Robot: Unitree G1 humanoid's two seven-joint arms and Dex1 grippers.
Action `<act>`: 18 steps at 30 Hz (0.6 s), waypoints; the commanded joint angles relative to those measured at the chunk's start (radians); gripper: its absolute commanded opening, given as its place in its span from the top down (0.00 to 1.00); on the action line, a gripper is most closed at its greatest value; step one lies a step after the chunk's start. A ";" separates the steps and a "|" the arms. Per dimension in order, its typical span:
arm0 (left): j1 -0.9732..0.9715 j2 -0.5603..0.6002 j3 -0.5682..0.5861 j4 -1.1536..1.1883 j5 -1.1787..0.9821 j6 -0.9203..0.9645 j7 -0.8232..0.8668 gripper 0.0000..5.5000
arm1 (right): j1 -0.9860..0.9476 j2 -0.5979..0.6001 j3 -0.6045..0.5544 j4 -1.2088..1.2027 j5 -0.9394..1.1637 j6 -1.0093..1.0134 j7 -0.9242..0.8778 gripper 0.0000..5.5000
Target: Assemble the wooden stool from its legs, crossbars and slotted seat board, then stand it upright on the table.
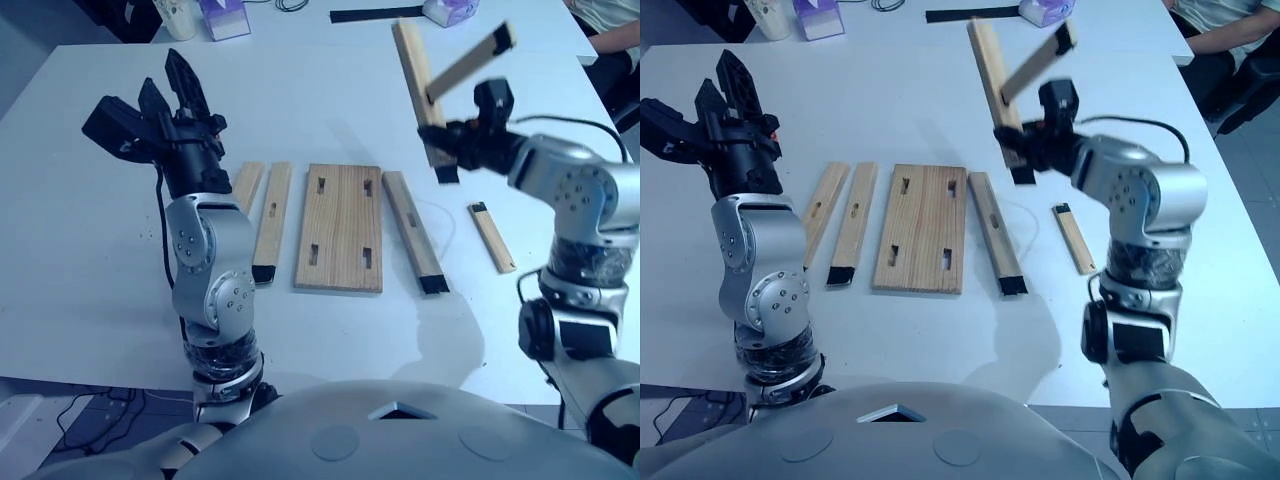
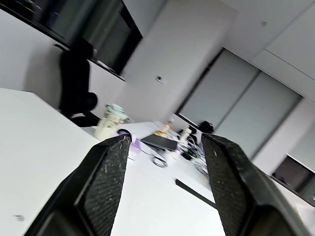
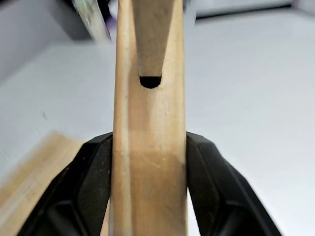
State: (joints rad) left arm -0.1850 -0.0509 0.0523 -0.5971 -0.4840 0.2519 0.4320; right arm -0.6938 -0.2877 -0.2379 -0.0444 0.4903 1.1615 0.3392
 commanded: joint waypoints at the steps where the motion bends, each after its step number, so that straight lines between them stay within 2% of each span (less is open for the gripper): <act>1: -0.060 0.049 0.051 0.025 -0.089 0.081 -0.087 0.52 | -0.090 0.093 -0.104 0.108 0.082 -0.076 -0.012 0.63; 4: -0.133 0.073 0.115 0.074 -0.180 0.150 -0.110 0.52 | -0.098 0.141 -0.113 0.135 0.119 -0.144 0.013 0.63; 11: -0.406 0.218 0.176 0.348 -0.349 0.379 -0.288 0.52 | 0.033 0.227 -0.117 0.016 0.184 -0.243 0.011 0.63; 15: -0.472 0.203 0.249 0.416 -0.545 0.445 -0.380 0.52 | 0.086 0.187 -0.044 -0.001 0.216 -0.225 0.110 0.63; 18: -0.498 0.224 0.260 0.436 -0.648 0.501 -0.459 0.52 | 0.061 0.126 -0.039 0.004 0.264 -0.206 0.198 0.63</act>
State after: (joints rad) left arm -0.6485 0.1516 0.3024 -0.1751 -1.0567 0.7071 0.0253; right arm -0.6007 -0.1064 -0.2784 -0.0262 0.7118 0.9408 0.4739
